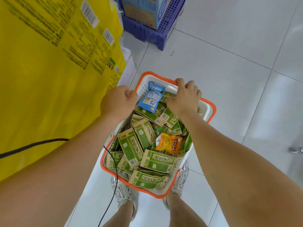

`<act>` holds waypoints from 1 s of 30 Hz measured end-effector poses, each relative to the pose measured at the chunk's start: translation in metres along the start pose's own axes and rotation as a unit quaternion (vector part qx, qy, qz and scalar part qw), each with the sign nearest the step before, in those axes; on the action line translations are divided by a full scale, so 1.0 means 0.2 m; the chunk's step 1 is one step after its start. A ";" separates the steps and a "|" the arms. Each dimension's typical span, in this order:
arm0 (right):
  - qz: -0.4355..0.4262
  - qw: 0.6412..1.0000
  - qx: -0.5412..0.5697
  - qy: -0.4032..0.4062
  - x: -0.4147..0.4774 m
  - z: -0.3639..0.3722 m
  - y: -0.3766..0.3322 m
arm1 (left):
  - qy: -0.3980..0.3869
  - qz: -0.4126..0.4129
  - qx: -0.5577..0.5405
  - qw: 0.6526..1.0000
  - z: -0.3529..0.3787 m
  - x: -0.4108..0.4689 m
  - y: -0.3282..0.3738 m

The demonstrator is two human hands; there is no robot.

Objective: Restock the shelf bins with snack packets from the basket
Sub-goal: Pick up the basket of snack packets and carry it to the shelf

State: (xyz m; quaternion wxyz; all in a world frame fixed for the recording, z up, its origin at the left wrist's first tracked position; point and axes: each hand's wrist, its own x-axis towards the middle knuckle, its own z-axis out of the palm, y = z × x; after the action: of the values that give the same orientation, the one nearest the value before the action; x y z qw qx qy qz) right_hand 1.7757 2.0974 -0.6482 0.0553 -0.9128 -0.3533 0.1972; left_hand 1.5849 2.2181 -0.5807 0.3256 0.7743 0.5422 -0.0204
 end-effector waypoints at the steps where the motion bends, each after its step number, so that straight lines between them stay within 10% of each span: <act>1: -0.011 0.999 -0.017 0.032 -0.06 -0.02 -0.04 | 0.000 0.000 0.004 1.000 -0.02 -0.01 0.02; 4: -0.034 0.998 -0.026 0.046 -0.29 -0.09 -0.15 | 0.010 0.003 0.028 1.000 -0.08 -0.05 0.09; 8: -0.082 0.988 -0.007 -0.134 -0.68 -0.07 -0.21 | 0.022 -0.001 0.072 0.997 -0.24 -0.17 0.14; 13: -0.092 0.939 0.002 -0.330 -1.05 0.01 -0.19 | -0.147 0.035 0.161 0.975 -0.38 -0.34 -0.04; 20: -0.164 0.975 -0.095 -0.113 -1.39 0.28 -0.19 | -0.231 0.059 0.225 0.945 -0.24 -0.54 -0.33; 30: -0.168 0.921 -0.153 -0.316 -1.58 0.63 -0.26 | -0.204 0.072 0.193 0.957 -0.13 -0.49 -0.56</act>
State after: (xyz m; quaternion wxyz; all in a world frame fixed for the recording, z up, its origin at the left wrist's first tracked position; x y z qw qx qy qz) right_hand 1.4811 1.9203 -0.6506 -0.1677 -0.7277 -0.5260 0.4069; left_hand 1.4397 2.1730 -0.5758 0.2744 0.8388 0.3927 -0.2586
